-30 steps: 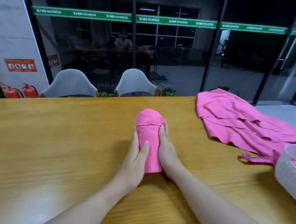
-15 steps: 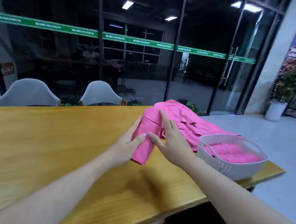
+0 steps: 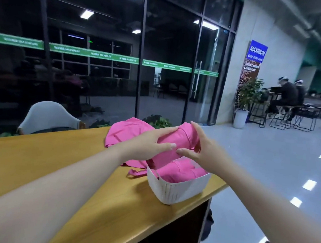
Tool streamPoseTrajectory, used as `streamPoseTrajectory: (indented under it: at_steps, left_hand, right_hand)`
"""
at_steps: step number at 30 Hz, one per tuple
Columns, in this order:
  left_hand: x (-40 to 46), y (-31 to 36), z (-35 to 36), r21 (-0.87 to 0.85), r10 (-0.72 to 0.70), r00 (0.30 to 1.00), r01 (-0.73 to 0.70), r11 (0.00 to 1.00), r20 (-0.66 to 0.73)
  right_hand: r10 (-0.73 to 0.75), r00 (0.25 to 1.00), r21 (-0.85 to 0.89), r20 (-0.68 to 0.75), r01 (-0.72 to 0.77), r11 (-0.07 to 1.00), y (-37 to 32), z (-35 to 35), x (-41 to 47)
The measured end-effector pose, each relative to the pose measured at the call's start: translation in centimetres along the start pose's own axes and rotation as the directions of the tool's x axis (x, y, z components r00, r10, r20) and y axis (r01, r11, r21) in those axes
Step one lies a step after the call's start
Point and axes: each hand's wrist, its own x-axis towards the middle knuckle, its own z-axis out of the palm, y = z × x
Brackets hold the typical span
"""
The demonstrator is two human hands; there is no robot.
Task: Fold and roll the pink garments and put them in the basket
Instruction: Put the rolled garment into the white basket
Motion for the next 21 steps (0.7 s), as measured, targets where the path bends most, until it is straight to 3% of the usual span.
streamPoseTrajectory:
  at_steps: [5, 11, 15, 21]
  left_hand:
    - [4.5, -0.4, 1.2, 0.054, 0.031, 0.999, -0.033, 0.998, 0.037]
    - [7.0, -4.3, 2.3, 0.122, -0.085, 0.98, 0.064, 0.99, 0.18]
    - [6.4, -6.5, 3.8, 0.027, -0.173, 0.97, 0.171, 0.985, 0.173]
    - [6.4, -6.7, 4.0, -0.038, -0.173, 0.972, 0.182, 0.983, 0.16]
  right_hand:
    - [0.112, 0.993, -0.123, -0.03, -0.115, 0.986, 3.8, 1.5, 1.5]
    - [0.136, 0.99, -0.177, 0.021, -0.131, 0.976, 6.0, 5.8, 2.4]
    - [0.105, 0.993, -0.242, 0.057, -0.088, 0.966, 6.2, 6.5, 2.9]
    - [0.145, 0.98, -0.32, 0.139, -0.094, 0.943, 5.9, 6.4, 3.5]
